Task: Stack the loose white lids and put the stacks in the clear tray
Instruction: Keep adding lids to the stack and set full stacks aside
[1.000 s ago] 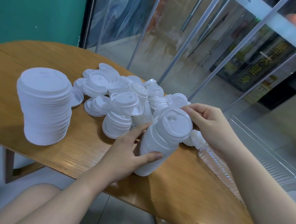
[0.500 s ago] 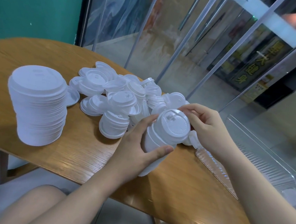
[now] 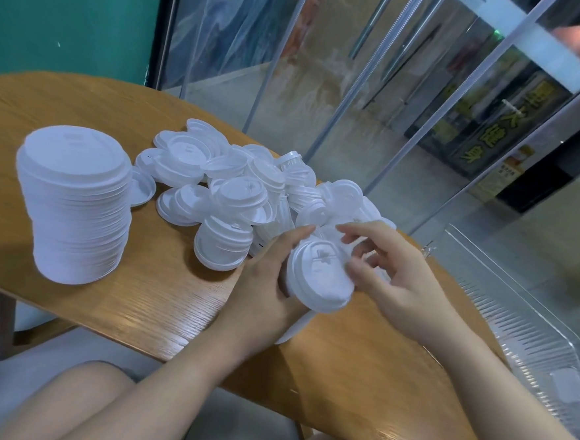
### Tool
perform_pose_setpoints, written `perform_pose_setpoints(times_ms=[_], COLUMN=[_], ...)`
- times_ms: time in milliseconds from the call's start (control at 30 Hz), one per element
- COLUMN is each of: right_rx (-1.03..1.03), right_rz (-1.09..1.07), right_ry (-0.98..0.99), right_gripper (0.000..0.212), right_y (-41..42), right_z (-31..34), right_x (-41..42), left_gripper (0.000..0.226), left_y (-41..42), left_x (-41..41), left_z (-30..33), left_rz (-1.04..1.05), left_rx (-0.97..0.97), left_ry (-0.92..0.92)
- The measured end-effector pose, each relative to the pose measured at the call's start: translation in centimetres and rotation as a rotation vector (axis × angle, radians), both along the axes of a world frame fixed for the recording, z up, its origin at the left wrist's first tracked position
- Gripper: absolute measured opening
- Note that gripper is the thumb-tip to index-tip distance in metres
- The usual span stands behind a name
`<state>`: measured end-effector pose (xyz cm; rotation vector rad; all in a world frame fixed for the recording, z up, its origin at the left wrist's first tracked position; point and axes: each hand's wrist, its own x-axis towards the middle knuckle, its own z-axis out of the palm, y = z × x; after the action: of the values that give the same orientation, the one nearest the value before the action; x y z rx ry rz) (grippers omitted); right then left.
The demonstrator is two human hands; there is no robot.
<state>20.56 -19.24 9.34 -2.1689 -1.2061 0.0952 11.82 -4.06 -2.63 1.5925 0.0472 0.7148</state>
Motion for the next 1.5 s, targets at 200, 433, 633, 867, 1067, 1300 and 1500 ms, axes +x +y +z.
perform_pose_setpoints(times_ms=[200,433,633,867,1067,1300,1500], right_rx=[-0.083,0.063,-0.011,-0.126,-0.154,-0.112,-0.092], right_rz=[0.093,-0.018,-0.017,0.007,-0.008,-0.034,-0.051], right_ry=[-0.221,-0.140,-0.036,0.000,0.088,0.051,0.080], right_gripper=[0.085,0.058,0.057,0.052,0.060,0.048,0.061], right_y=[-0.6,-0.5,-0.2,0.5,0.5,0.4,0.3], right_z=[-1.1,-0.3,-0.2,0.0,-0.2,-0.6,-1.3], right_x=[-1.3,-0.4,0.3,-0.2,-0.2,-0.5,-0.7], left_gripper=[0.080,0.071,0.074,0.082,0.082,0.081,0.079], left_y=[0.2,0.0,0.1,0.6,0.8,0.7,0.7], left_x=[0.0,-0.5,-0.6,-1.0,-1.2,-1.4,-1.6], left_z=[-0.1,0.6,0.7,0.7,0.3,0.3,0.0], left_rz=[-0.008,-0.001,-0.021,-0.062,-0.075,-0.069,-0.056], left_rx=[0.011,-0.006,-0.027,-0.002,0.015,0.017,0.028], left_ry=[0.024,0.042,0.051,0.078,0.101,0.115,0.126])
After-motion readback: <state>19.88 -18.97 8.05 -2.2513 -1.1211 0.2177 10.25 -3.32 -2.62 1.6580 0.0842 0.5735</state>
